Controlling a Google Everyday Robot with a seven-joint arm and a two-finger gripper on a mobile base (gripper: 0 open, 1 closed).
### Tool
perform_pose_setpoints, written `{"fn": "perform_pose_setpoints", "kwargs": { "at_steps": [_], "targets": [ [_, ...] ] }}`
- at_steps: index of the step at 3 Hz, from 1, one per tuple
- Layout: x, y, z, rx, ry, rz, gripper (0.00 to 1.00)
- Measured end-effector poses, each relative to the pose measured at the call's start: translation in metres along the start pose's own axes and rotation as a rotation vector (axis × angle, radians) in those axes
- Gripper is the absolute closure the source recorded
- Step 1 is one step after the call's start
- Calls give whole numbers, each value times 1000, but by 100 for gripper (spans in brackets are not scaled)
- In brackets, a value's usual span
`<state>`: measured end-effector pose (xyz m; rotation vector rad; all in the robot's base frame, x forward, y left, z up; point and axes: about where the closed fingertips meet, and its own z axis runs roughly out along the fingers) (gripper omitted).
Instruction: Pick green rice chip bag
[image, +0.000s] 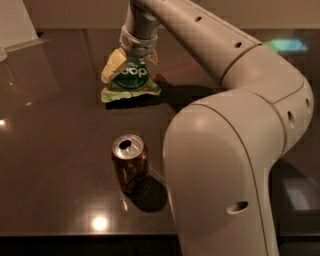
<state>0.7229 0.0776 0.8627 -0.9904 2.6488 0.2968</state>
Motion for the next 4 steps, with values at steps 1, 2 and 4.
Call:
{"fn": "perform_pose_setpoints", "kwargs": {
  "at_steps": [1, 2, 4],
  "targets": [
    [1, -5, 0, 39, 4, 15, 18],
    [4, -9, -7, 54, -13, 23, 41],
    [10, -11, -32, 43, -70, 23, 88]
  ]
}}
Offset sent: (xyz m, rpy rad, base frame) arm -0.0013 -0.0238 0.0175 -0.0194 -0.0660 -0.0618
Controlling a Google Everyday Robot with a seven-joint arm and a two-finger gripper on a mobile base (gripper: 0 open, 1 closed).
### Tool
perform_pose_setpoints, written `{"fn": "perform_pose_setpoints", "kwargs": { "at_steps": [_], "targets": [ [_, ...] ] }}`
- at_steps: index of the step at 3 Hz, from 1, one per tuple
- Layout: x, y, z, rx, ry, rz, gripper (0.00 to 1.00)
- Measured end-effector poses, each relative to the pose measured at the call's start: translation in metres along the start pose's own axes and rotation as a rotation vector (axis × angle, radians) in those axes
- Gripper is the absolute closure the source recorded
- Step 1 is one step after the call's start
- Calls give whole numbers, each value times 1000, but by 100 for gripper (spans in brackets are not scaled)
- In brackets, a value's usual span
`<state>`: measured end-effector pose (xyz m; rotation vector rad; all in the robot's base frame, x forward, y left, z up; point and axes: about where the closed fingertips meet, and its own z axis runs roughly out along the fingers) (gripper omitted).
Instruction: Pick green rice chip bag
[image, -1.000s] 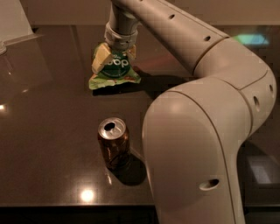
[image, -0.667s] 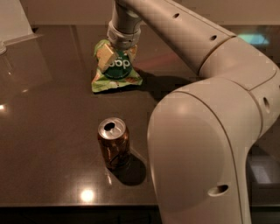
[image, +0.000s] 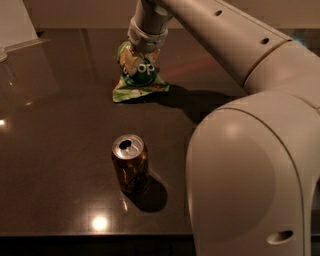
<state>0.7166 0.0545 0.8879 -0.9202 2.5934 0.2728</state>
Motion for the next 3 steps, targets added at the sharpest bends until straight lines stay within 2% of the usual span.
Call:
{"fn": "perform_pose_setpoints", "kwargs": {
  "at_steps": [1, 2, 3],
  "targets": [
    [2, -1, -17, -15, -37, -4, 100],
    [7, 3, -50, -38, -87, -48, 100],
    [15, 13, -88, -70, -127, -127, 100]
  ]
}}
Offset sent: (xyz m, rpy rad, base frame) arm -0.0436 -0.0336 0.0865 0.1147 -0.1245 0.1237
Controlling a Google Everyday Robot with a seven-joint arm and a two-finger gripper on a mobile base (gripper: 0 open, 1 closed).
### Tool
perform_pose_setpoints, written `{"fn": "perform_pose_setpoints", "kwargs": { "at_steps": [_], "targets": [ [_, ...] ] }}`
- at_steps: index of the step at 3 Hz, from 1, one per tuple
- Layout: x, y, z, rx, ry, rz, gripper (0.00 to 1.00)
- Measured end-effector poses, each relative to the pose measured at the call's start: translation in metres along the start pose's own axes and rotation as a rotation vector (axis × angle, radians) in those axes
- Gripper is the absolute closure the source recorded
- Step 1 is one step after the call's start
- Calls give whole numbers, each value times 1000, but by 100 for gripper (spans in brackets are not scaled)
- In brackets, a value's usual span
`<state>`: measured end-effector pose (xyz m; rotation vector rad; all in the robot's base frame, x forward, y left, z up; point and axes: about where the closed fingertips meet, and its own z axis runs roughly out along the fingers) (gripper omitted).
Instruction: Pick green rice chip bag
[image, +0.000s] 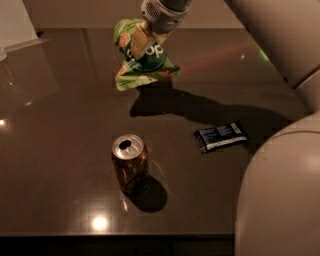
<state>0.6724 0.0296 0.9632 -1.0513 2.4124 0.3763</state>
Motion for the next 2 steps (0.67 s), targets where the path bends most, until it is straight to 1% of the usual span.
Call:
{"fn": "perform_pose_setpoints", "kwargs": {
  "at_steps": [1, 2],
  "targets": [
    [7, 14, -34, -38, -26, -72, 100],
    [16, 25, -55, -75, -39, -126, 100]
  ]
}}
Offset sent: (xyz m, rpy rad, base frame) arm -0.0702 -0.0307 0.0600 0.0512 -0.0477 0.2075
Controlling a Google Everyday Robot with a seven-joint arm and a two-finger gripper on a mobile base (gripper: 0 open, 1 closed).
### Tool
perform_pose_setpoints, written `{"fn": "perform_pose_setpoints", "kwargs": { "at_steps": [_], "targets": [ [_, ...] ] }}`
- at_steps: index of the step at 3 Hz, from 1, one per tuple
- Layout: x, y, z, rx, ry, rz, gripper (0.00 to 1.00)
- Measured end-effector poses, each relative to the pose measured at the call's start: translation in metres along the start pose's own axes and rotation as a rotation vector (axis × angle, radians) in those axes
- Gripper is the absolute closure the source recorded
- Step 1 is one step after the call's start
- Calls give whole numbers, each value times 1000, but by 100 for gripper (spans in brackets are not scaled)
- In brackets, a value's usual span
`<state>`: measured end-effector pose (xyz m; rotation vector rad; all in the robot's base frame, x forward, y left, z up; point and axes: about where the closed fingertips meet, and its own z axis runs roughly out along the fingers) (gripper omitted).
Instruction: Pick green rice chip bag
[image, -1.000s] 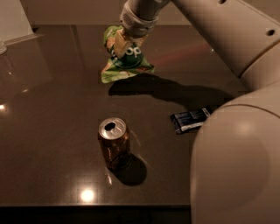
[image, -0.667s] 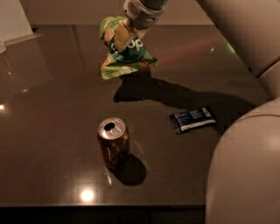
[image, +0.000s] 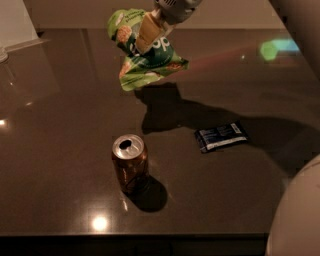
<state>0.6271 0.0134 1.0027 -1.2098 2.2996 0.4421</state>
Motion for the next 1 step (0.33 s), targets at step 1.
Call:
{"fn": "perform_pose_setpoints", "kwargs": {
  "at_steps": [1],
  "targets": [
    [0, 0, 0, 0, 0, 0, 100]
  ]
}}
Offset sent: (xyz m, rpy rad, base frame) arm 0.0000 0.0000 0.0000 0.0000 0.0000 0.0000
